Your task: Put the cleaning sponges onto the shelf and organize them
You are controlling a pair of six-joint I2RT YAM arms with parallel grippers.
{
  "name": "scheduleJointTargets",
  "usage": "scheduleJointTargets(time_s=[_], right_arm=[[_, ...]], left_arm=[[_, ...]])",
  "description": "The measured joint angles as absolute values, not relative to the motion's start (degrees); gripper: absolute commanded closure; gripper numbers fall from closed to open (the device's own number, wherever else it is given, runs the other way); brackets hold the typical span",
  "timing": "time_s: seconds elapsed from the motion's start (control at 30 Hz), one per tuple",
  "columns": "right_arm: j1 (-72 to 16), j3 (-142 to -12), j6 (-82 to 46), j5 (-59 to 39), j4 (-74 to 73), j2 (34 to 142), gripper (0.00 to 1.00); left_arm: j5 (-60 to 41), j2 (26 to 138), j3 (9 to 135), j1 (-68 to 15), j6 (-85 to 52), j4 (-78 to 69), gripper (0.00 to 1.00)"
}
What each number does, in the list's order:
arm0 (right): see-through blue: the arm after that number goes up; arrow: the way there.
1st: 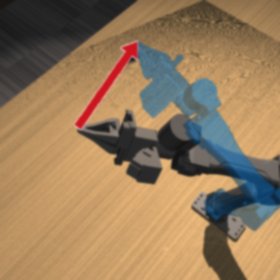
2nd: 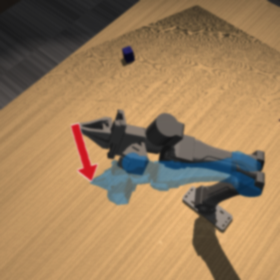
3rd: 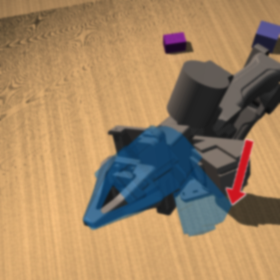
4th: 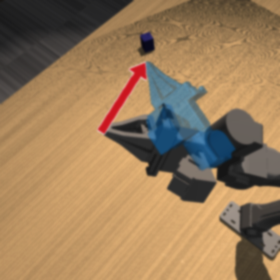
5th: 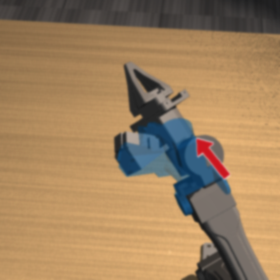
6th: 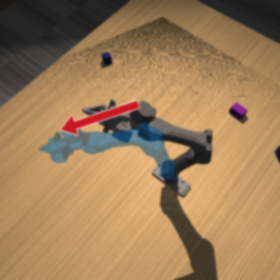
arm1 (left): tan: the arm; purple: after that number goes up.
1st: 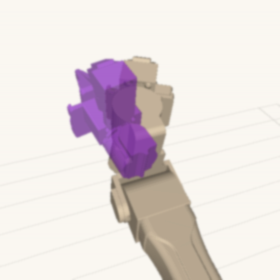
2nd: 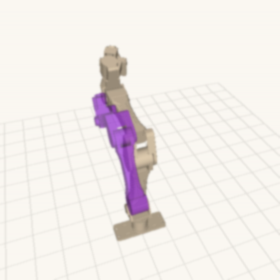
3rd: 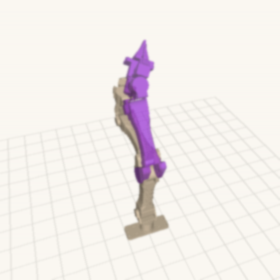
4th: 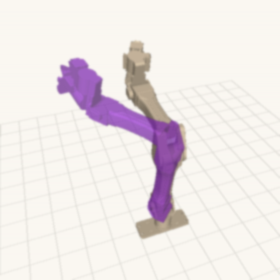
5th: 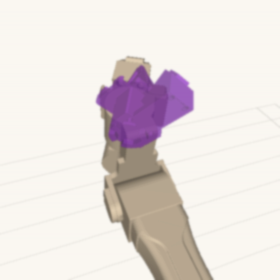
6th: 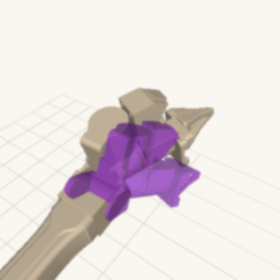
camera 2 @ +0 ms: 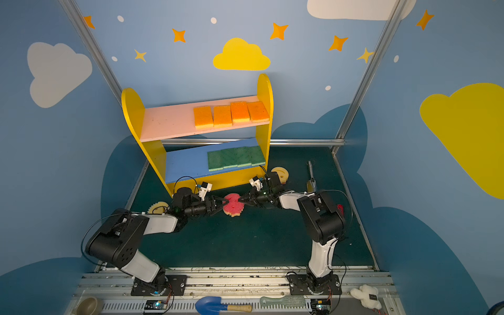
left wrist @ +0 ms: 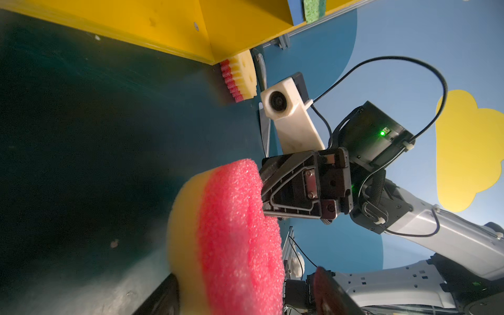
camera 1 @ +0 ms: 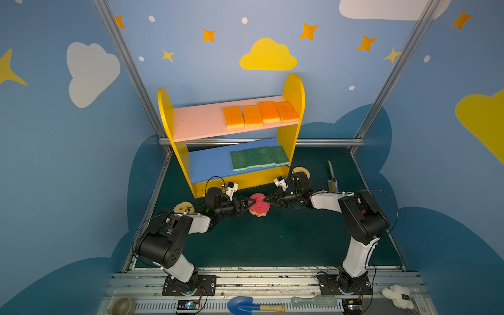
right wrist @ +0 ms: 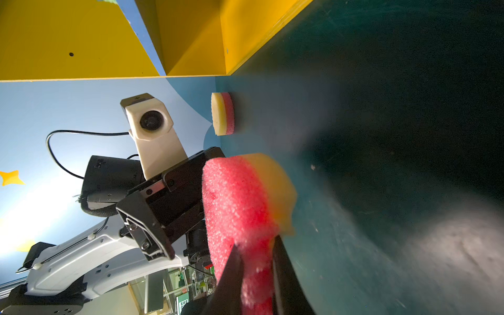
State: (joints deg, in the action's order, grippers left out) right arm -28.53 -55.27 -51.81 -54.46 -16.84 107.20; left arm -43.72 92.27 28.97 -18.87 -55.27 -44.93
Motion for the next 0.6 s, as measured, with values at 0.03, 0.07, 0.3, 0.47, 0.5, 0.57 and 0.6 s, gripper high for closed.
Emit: scheduleJointTargets(time_s=[0.03, 0.07, 0.3, 0.47, 0.5, 0.57, 0.6], right_arm=[[-28.5, -55.3, -52.1, -54.6, -17.1, 107.2, 0.81], [-28.4, -55.2, -52.3, -54.6, -17.4, 107.1, 0.79], [-27.8, -54.8, -51.2, -54.0, -15.7, 105.4, 0.39], [-25.6, -54.7, -47.7, -52.8, -10.9, 102.1, 0.33], [-24.8, -54.6, -46.9, -52.4, -9.7, 101.3, 0.32], [-22.9, -54.6, -44.7, -51.7, -6.7, 99.2, 0.32], [-22.1, -54.6, -43.7, -51.1, -5.3, 98.2, 0.32]], left_arm=[[-43.5, 92.5, 29.2, -19.0, -55.5, -44.9, 0.58], [-43.2, 92.8, 29.4, -19.1, -55.7, -44.9, 0.64], [-43.1, 92.5, 30.5, -19.7, -55.0, -43.7, 0.73], [-37.1, 84.9, 36.5, -22.4, -44.2, -24.7, 0.73], [-34.3, 83.2, 38.9, -23.7, -41.0, -19.3, 0.73], [-28.1, 80.5, 44.5, -26.8, -34.8, -9.8, 0.73], [-26.0, 79.8, 46.3, -27.7, -32.7, -6.6, 0.74]])
